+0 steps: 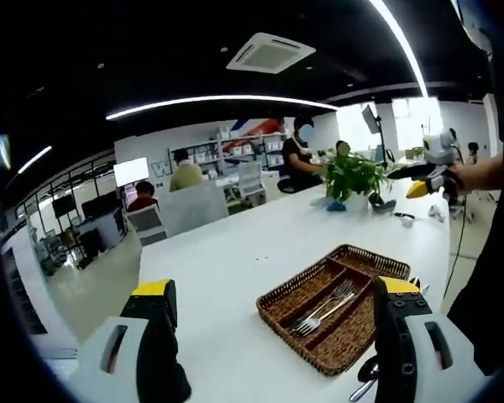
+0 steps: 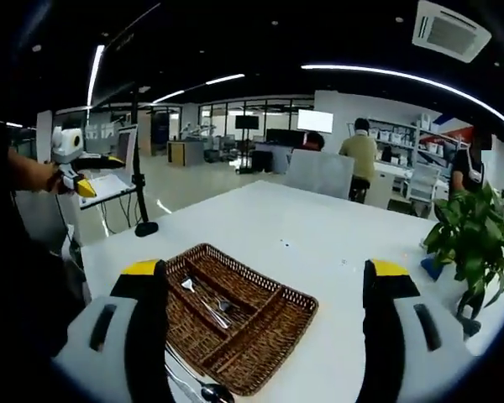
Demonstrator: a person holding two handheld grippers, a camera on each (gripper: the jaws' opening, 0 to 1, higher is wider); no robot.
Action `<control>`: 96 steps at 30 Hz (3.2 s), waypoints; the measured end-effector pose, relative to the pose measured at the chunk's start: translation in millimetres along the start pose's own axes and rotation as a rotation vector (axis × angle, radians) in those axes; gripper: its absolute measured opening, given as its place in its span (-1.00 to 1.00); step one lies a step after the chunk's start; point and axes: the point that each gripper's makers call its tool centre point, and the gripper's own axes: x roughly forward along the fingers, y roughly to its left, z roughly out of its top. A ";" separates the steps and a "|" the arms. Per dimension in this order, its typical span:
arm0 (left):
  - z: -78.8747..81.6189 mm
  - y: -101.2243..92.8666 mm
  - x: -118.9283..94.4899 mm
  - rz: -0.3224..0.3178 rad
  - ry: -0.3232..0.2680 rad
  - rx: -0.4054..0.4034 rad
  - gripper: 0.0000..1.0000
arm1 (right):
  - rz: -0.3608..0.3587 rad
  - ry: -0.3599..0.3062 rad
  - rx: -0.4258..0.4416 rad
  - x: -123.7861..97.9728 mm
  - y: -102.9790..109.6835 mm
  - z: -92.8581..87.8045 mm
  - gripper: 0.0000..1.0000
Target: Arrange the knives, forks, and spoons in their matching storage slots by inserting each utensil handle-first until every utensil is classified and aligned in the correct compartment
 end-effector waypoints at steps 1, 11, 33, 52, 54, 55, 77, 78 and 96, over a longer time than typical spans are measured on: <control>-1.5 -0.8 -0.6 0.006 -0.001 -0.007 0.99 | 0.013 -0.012 -0.006 -2.5 3.4 0.6 1.00; -10.4 -11.6 -8.7 0.037 0.005 -0.016 0.99 | 0.002 -0.023 0.010 -30.5 -1.6 -15.3 1.00; -50.3 -35.7 -14.9 -0.002 0.135 -0.023 0.99 | 0.030 0.129 0.003 -43.0 16.8 -61.7 1.00; -43.9 -44.0 -19.8 0.005 0.107 -0.073 0.99 | 0.174 0.053 -0.038 -15.4 49.6 -39.4 0.95; -44.7 -43.2 -20.8 0.006 0.107 -0.073 0.99 | 0.200 0.059 -0.041 -12.9 56.5 -40.1 0.93; -43.8 -44.1 -21.6 0.007 0.104 -0.073 0.99 | 0.208 0.060 -0.047 -11.5 58.4 -40.6 0.93; -55.8 -55.6 -31.7 -0.008 0.169 -0.008 0.99 | 0.421 0.067 -0.104 17.8 111.1 -46.9 0.77; -56.0 -55.6 -31.9 -0.008 0.169 -0.009 0.99 | 0.430 0.067 -0.103 18.7 114.9 -48.0 0.77; -55.1 -51.9 -42.3 0.016 0.157 -0.015 0.99 | 0.536 0.095 -0.105 35.0 170.0 -76.6 0.54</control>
